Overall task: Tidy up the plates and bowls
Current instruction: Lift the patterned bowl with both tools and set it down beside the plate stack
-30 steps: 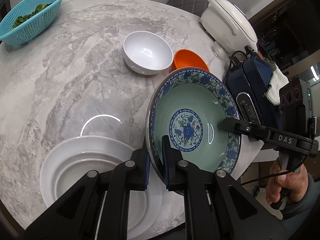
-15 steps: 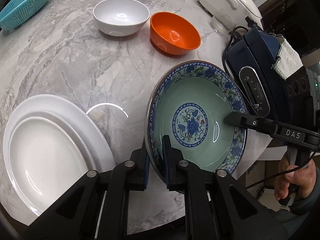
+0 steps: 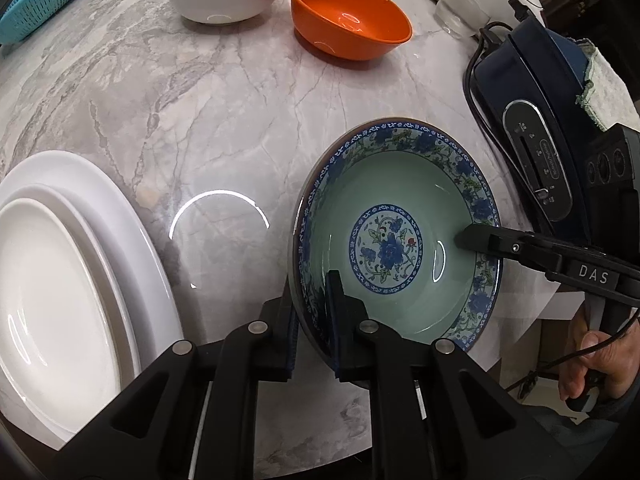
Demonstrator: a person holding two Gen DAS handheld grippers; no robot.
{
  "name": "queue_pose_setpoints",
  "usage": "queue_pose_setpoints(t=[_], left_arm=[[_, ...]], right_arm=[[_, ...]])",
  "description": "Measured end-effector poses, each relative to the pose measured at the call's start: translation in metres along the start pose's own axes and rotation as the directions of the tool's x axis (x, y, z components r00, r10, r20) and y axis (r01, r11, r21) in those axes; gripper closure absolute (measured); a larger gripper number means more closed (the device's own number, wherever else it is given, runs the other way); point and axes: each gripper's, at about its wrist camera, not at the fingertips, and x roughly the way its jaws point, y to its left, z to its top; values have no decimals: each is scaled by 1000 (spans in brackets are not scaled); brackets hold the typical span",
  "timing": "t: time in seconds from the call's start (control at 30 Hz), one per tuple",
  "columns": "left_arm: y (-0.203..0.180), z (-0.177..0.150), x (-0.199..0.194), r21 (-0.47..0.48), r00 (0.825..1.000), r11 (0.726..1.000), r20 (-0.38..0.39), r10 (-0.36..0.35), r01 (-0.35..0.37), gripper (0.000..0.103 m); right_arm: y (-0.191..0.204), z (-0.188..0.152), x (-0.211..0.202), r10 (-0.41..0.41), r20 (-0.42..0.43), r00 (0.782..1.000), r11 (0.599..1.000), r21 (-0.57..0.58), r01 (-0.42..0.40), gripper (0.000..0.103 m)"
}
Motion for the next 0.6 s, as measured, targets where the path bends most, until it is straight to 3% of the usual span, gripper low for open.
queue_pose_setpoints(t=[0.47,0.53,0.6], left_arm=[[-3,3,1,-14,1000,1000,27,14,-14,91],[-2,2,-3,-19,999,1000,34,17,-17,91],[-2,0,-10,-26,999,999,45,20,-19,88]], right_arm=[[-6,-1,4,19,-10,1000,1000,-17,-19,90],[-5,-1,3,21,-8,1000,1000,-22,-21,86],[-5,-1,0,39,-2,999,999,-27,-39,68]])
